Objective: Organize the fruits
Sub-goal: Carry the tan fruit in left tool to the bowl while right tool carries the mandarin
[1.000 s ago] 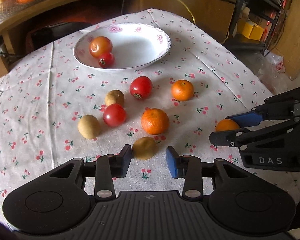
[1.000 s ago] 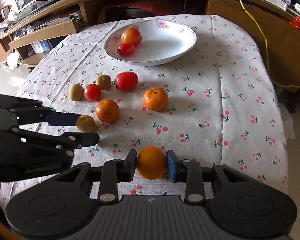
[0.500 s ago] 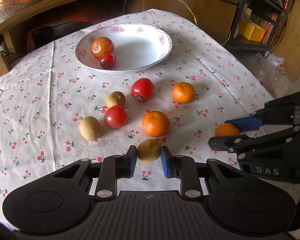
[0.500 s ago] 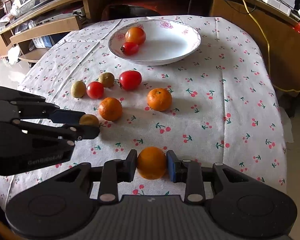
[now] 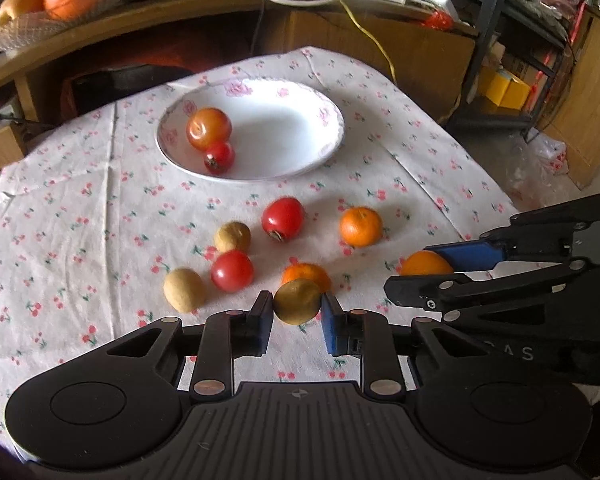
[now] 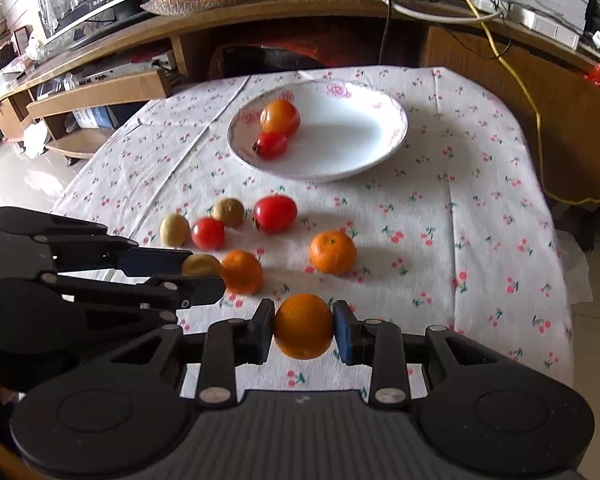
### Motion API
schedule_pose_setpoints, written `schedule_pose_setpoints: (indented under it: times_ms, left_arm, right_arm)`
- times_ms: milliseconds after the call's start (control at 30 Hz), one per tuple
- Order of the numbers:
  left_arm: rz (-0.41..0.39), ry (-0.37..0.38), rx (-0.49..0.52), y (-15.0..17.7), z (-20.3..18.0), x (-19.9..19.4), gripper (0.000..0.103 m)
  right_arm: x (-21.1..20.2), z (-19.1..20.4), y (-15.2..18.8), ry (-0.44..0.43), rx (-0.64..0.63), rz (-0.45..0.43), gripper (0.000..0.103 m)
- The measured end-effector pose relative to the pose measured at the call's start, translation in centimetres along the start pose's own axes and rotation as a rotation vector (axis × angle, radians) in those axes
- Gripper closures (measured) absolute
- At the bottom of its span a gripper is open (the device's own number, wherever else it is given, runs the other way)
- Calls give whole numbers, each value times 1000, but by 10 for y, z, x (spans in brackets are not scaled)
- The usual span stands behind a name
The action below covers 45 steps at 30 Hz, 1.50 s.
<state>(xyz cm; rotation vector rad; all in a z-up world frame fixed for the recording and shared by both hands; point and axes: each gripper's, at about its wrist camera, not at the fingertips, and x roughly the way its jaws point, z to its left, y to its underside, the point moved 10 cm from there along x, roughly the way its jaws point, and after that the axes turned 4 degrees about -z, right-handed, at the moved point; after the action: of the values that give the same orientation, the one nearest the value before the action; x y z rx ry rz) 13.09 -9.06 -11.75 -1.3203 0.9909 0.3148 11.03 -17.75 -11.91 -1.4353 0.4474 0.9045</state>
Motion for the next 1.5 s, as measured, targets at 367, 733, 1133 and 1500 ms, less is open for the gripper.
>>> schedule_pose_setpoints:
  times_ms: [367, 733, 1133, 1500]
  left_arm:
    - [-28, 0, -31, -12, 6, -3, 71]
    - [-74, -24, -41, -41, 16, 1, 71]
    - [-87, -68, -71, -74, 43, 26, 72]
    - [-77, -99, -79, -87, 58, 50, 72]
  right_arm:
    - [-2, 0, -17, -7, 22, -41, 71]
    - [3, -6, -47, 3, 45, -92, 70]
    - [35, -16, -86, 1, 74, -120, 70]
    - [65, -25, -104, 7, 61, -130, 70]
